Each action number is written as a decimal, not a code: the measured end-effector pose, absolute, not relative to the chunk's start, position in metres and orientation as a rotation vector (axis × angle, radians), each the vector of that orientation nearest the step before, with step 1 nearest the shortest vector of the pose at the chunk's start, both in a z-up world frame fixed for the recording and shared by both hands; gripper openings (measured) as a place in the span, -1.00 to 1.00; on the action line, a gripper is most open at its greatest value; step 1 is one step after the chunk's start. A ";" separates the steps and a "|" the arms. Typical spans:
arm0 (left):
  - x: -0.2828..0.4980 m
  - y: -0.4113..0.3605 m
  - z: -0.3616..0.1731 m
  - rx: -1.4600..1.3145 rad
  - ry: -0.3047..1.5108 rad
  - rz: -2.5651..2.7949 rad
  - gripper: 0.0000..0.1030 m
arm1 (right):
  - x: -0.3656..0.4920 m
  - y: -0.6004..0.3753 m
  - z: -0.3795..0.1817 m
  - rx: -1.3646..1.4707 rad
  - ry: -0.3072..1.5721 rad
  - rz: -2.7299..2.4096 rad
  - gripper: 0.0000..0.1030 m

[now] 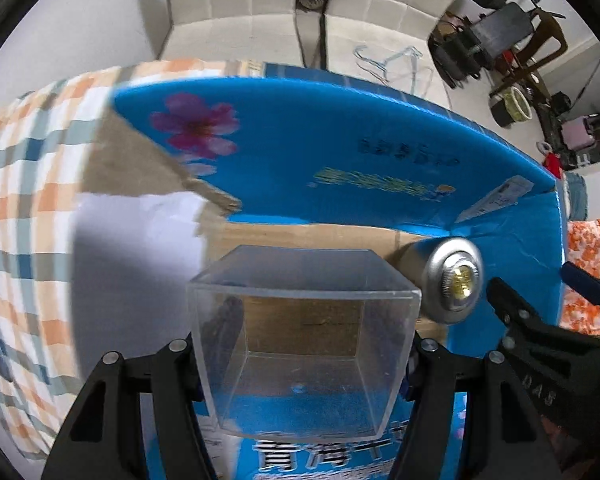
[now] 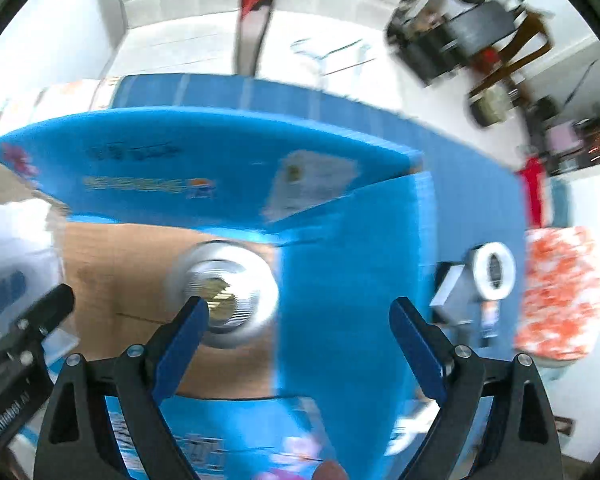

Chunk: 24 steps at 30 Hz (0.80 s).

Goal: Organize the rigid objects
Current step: 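Carry the clear box and silver tin into the blue box and release both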

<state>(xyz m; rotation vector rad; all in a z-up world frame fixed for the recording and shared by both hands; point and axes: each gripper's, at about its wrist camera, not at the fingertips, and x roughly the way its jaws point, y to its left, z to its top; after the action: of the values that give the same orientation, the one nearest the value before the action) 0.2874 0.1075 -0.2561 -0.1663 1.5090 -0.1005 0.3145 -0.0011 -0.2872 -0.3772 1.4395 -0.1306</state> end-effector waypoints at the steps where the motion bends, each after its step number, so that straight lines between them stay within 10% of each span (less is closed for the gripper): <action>1: 0.290 0.103 -0.259 -0.173 1.516 -0.114 0.21 | 0.315 -0.002 -0.287 -0.398 1.437 -0.144 0.82; 17: 0.321 0.084 -0.318 -0.243 1.674 -0.200 0.26 | 0.312 -0.024 -0.306 -0.417 1.487 -0.179 0.82; 24: 0.322 0.095 -0.299 -0.181 1.666 -0.177 0.81 | 0.307 -0.025 -0.299 -0.393 1.480 -0.152 0.82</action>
<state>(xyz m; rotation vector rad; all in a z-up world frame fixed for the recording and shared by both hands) 0.3220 0.0955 -0.2991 -0.1808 1.6663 -0.1769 0.3072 -0.0252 -0.2993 -0.3927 1.4805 -0.1519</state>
